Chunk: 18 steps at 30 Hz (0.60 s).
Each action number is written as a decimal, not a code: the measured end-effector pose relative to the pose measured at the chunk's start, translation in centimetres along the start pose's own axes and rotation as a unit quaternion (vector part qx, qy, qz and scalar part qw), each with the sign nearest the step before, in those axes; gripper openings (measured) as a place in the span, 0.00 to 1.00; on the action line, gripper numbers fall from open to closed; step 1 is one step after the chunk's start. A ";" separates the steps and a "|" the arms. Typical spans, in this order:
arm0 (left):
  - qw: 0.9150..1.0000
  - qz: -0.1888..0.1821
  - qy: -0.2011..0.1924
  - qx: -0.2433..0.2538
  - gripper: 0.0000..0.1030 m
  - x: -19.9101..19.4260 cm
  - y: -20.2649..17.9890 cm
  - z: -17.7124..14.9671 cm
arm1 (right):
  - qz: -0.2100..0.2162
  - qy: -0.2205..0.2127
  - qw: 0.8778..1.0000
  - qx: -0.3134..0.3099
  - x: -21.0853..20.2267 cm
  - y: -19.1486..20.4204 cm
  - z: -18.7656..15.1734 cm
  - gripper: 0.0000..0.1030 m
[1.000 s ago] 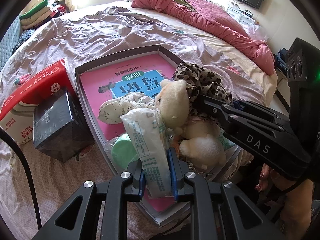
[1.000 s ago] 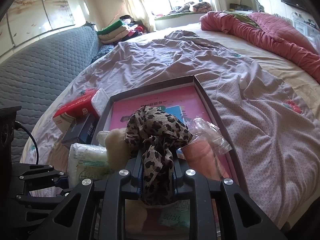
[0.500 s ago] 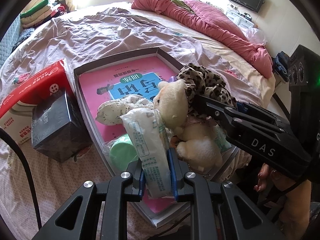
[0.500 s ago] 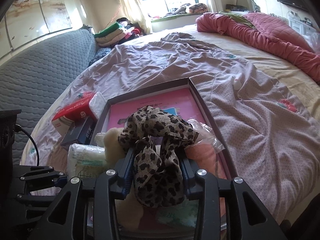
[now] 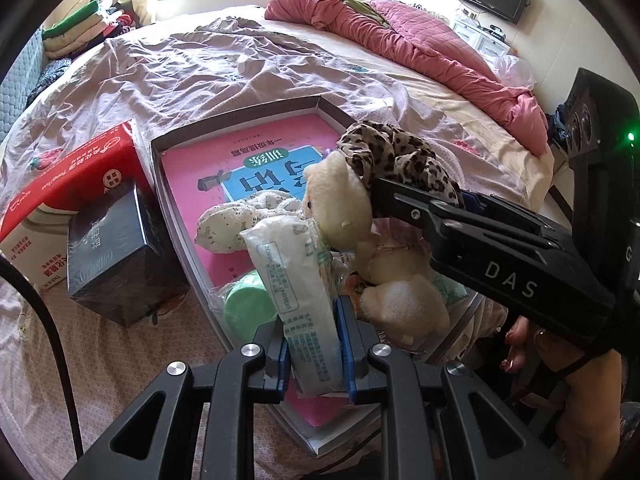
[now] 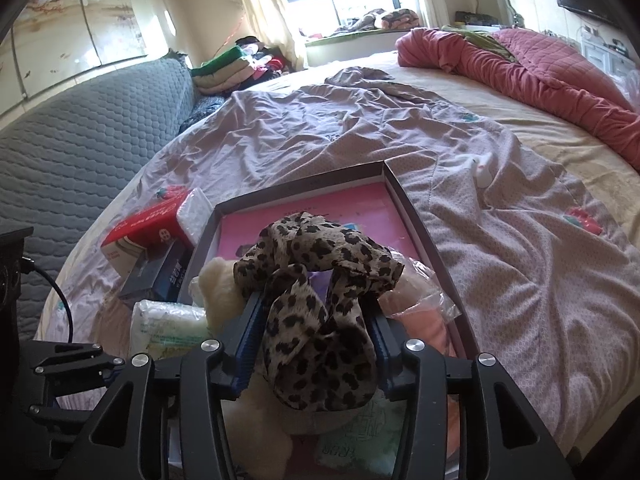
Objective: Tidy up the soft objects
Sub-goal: 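Lower the scrunchie and pad pack onto the items in the tray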
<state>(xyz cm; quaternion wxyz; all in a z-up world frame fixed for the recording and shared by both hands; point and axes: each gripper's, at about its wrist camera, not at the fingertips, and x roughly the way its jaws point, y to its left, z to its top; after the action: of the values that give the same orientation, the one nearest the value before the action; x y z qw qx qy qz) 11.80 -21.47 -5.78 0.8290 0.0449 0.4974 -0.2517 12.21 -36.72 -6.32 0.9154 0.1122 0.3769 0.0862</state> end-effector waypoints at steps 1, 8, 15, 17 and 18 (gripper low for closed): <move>1.000 0.000 0.000 -0.001 0.20 0.0 0.0 0.0 | 0.003 -0.003 1.000 0.003 -0.2 -0.1 0.0 0.50; 1.000 0.001 0.002 0.001 0.20 0.1 -0.1 0.1 | 0.008 -0.019 1.000 0.010 -0.9 -0.2 0.2 0.60; 1.000 0.000 0.001 -0.003 0.20 0.1 0.0 0.1 | 0.010 -0.030 0.999 0.007 -1.5 -0.1 0.3 0.62; 1.000 -0.001 0.001 -0.005 0.20 0.1 0.1 0.1 | 0.005 -0.034 0.999 0.006 -1.8 -0.2 0.3 0.62; 1.000 -0.002 0.000 -0.005 0.20 0.1 0.1 0.0 | 0.004 -0.035 0.999 0.006 -1.8 -0.2 0.3 0.62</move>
<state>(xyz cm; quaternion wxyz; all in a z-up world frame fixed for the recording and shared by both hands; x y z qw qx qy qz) 11.92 -21.39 -5.84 0.8284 0.0395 0.4993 -0.2508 11.19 -37.43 -4.91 0.9269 0.1227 0.3445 0.0837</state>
